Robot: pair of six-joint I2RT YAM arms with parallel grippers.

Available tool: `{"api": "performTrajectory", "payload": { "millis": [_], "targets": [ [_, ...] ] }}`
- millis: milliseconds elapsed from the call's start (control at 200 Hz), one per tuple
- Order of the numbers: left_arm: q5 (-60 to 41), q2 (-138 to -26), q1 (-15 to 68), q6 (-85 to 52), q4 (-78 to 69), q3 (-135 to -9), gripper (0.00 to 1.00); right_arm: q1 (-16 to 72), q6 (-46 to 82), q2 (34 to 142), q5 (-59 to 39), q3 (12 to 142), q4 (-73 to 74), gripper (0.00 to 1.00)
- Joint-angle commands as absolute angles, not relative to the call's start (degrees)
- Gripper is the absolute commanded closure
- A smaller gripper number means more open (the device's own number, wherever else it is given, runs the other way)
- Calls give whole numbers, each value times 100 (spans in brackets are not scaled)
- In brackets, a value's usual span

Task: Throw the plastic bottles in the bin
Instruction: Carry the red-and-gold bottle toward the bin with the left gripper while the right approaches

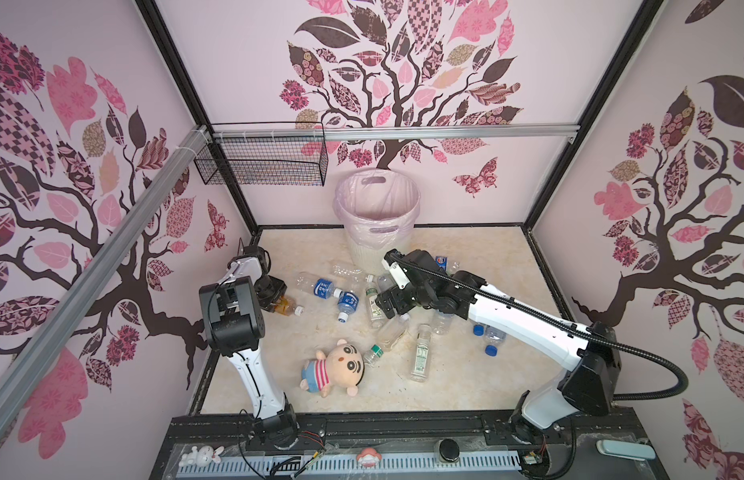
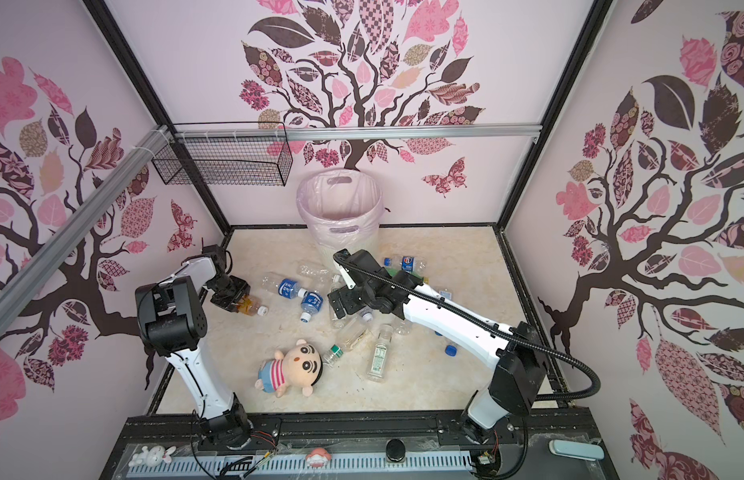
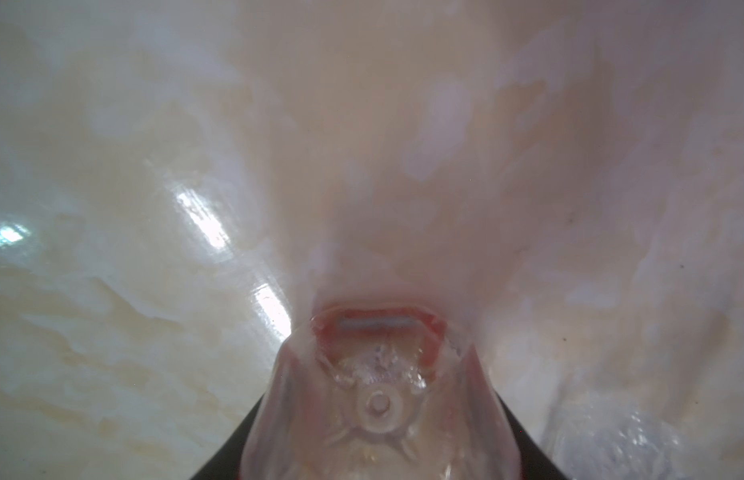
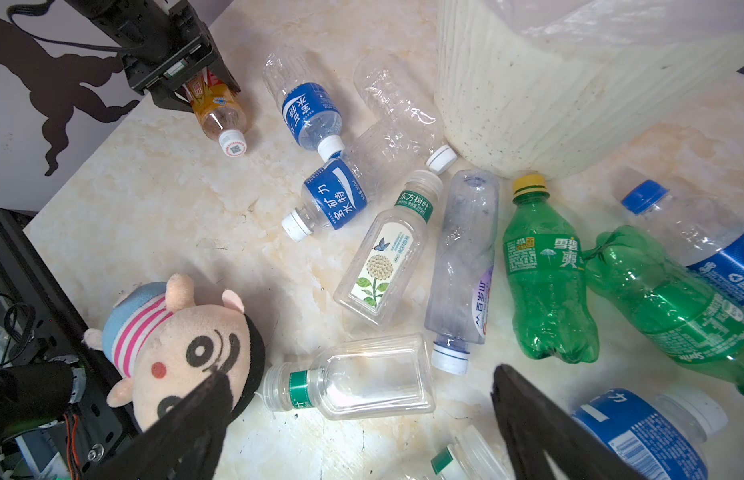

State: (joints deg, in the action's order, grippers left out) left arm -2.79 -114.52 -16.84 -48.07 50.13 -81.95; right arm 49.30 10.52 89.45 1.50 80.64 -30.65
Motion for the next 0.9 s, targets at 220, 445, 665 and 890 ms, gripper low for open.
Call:
{"api": "performTrajectory", "payload": {
  "millis": [220, 445, 665, 890],
  "targets": [
    [-819, -10423, -1687, -4448, 4664, -7356, 51, 4919, 1196, 8776, 255, 8357, -3142, 0],
    [-1068, -9756, -1390, -4361, 4739, -7061, 51, 4918, 1447, 8724, 78, 8409, -3042, 0],
    [-1242, -8980, -497, -4485, 4783, -7104, 52, 4789, 1720, 8667, -447, 8528, -2888, 0],
    [-1300, -8511, 453, -4852, 4877, -7763, 52, 4577, 1859, 8664, -752, 8698, -2863, 0]
  ]
}}
